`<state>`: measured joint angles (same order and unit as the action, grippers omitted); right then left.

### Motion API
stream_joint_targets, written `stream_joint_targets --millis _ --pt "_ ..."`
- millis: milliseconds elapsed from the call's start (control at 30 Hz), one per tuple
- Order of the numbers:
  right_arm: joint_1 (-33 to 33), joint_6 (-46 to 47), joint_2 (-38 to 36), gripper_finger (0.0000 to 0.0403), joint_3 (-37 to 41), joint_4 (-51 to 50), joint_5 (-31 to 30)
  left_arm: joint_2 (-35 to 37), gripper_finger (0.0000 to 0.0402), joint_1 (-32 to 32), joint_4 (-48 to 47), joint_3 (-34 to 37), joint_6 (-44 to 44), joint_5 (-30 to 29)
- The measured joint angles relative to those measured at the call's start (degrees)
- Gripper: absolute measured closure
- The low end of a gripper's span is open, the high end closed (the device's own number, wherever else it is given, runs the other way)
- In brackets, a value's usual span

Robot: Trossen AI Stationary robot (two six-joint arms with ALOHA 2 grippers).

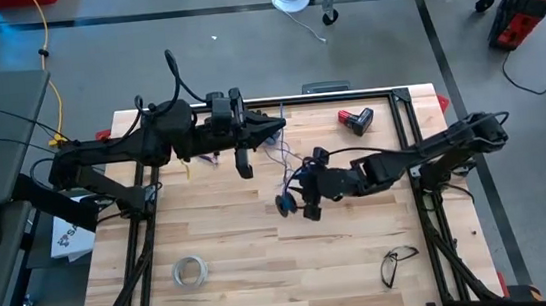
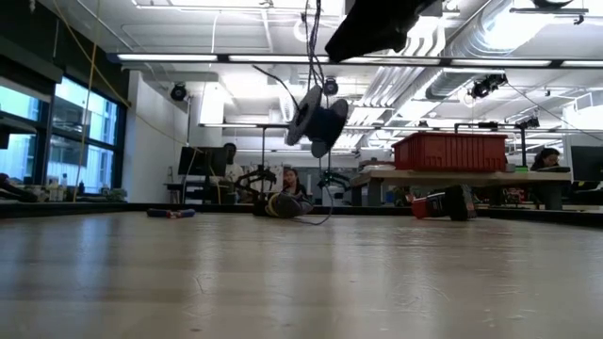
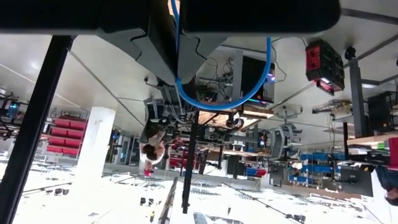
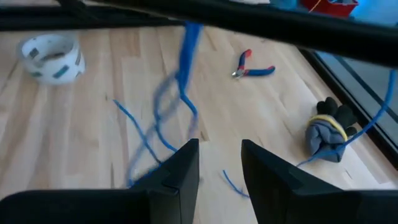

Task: Coil cords
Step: Uncoil the blue wire from the black spool

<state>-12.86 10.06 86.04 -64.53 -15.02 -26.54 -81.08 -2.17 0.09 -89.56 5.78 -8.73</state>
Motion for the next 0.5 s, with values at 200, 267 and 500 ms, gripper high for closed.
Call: stream_joint_targets --millis 200,267,500 --pt "1.89 -2.14 0.39 0.0290 0.00 1.08 2.25 0.00 0.0401 0.00 0.16 0.00 0.13 -0.02" --pt "2.85 -3.72 0.94 0.0290 0.00 1.47 1.31 0.00 0.0401 0.00 0.25 0.00 0.11 -0.02" --pt "5.30 -4.11 1.36 0.0290 0.00 0.91 -1.42 0.00 0.0401 0.00 0.25 0.00 0.17 -0.02"
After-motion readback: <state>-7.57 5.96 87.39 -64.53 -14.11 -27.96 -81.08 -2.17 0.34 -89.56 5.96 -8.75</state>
